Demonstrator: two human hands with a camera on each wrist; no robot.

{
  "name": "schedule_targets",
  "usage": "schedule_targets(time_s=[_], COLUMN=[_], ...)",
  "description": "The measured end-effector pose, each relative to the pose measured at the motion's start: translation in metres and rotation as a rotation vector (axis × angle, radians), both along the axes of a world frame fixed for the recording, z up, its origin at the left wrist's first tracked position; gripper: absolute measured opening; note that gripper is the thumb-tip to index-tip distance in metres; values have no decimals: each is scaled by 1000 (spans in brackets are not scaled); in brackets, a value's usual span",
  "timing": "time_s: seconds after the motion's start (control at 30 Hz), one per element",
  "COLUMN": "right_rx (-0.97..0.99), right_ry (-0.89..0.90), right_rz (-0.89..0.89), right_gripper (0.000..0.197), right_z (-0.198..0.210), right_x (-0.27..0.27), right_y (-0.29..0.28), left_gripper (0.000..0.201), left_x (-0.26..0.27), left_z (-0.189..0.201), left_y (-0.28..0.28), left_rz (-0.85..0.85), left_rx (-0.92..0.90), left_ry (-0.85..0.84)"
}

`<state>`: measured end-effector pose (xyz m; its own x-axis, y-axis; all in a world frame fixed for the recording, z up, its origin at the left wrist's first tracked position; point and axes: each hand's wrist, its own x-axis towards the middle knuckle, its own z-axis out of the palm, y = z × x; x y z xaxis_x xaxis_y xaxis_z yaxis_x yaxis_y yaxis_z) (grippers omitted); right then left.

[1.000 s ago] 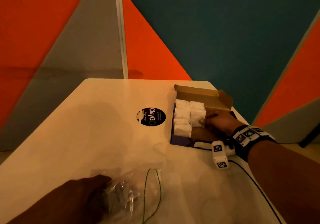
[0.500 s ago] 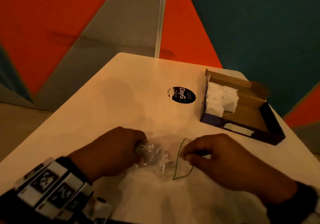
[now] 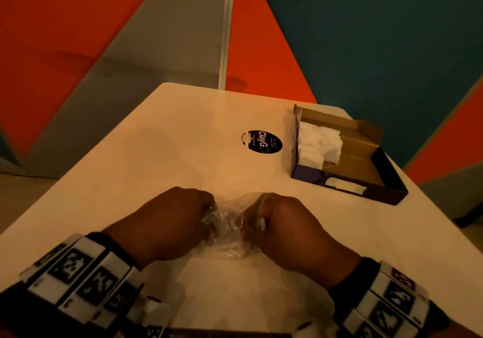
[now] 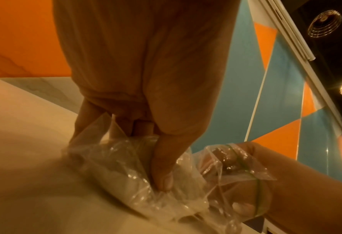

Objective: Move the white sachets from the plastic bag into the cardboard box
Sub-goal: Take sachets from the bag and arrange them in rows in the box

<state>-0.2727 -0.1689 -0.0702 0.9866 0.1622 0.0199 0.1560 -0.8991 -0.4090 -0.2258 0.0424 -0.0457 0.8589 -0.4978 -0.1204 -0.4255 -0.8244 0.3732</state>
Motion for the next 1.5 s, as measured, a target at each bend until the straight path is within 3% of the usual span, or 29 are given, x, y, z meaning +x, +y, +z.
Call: schedule_targets(time_s=[0.23, 0.43, 0.6, 0.8, 1.03, 1.5], right_rx=[177, 321, 271, 219, 310, 680], right_ry=[-133, -21, 42, -11, -24, -72], right_rz=[-19, -88, -9, -57, -40, -343], right_gripper=[13, 18, 34, 13, 10, 33], right_z=[16, 27, 28, 18, 22, 40], right_x=[-10, -17, -12, -1, -7, -29], right_y=[8, 6, 6, 11, 6, -31], left_gripper=[20, 15, 25, 29, 26, 30], left_x=[-1, -2, 0, -2, -3, -6], left_z=[2, 0, 2, 0, -2, 7], left_y=[4, -1, -1, -2, 0, 5], left_rz=[-8, -28, -27, -12, -2, 87], left_rx=[16, 64, 58, 36, 29, -17], left_ry=[-13, -64, -64, -52, -43, 37])
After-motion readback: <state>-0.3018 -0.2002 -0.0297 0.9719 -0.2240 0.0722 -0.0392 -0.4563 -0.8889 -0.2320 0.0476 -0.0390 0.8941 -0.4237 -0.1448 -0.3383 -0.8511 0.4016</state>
